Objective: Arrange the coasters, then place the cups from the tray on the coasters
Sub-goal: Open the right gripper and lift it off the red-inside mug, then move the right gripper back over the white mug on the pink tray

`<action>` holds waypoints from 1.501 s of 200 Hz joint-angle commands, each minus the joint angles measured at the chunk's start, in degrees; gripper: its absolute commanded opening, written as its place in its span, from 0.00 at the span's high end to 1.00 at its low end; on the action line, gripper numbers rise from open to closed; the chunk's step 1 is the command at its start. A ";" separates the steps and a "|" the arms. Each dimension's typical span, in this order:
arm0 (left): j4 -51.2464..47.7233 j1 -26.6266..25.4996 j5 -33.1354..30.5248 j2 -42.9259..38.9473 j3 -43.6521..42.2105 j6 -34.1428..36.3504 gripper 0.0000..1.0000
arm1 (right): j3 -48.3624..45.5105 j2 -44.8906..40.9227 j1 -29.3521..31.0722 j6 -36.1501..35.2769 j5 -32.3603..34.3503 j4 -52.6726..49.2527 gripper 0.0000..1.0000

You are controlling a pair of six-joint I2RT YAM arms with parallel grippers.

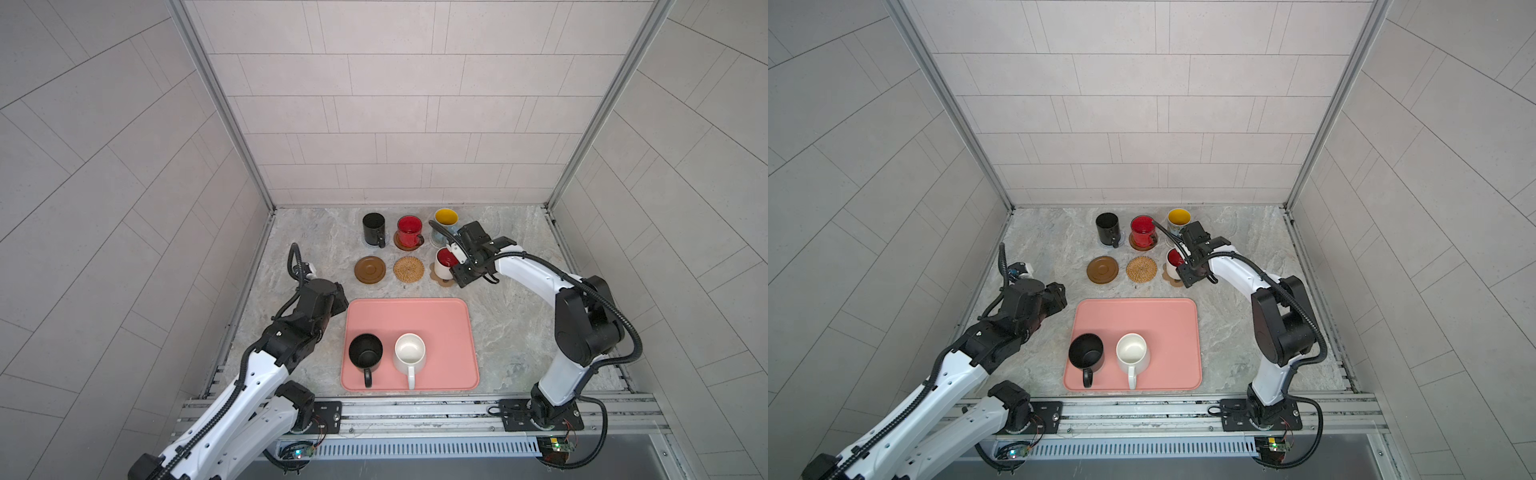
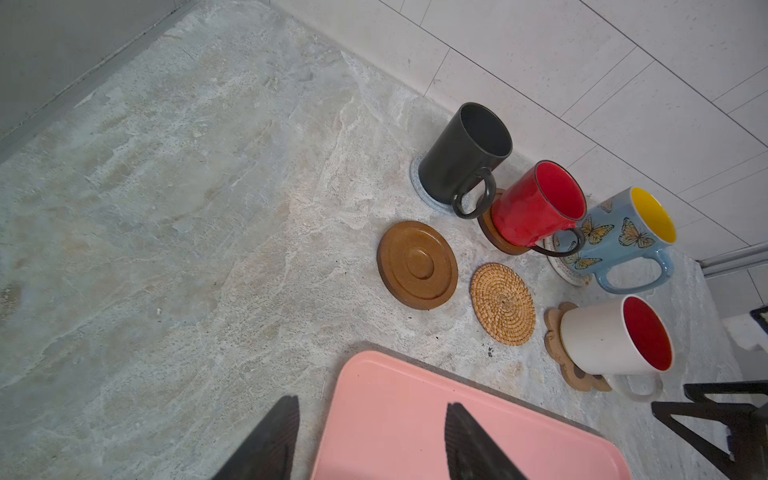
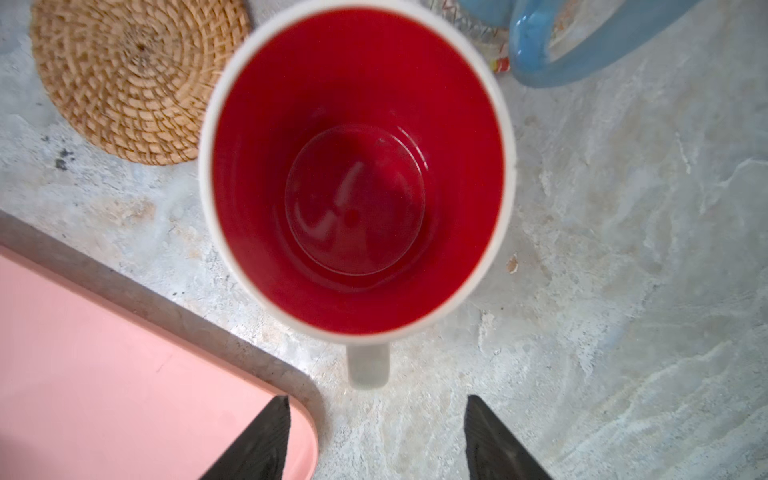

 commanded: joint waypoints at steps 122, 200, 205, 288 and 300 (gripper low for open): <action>1.52 0.31 -0.57 0.40 -0.62 -0.69 0.38 | 1.29 -15.84 1.20 9.08 -0.45 -9.83 0.32; 2.73 0.31 0.09 3.76 -0.08 -0.60 0.38 | 1.46 -17.74 3.27 12.68 -0.38 -11.30 0.33; 2.80 0.31 0.05 3.82 -0.10 -0.62 0.38 | 1.50 -17.82 3.31 12.78 -0.37 -11.48 0.33; 3.17 0.31 0.24 4.10 -0.27 -0.65 0.38 | 1.98 -18.47 3.88 13.90 -0.56 -13.41 0.33; 3.17 0.28 0.25 4.10 -0.27 -0.76 0.38 | 2.06 -18.74 3.99 14.05 -0.67 -13.41 0.33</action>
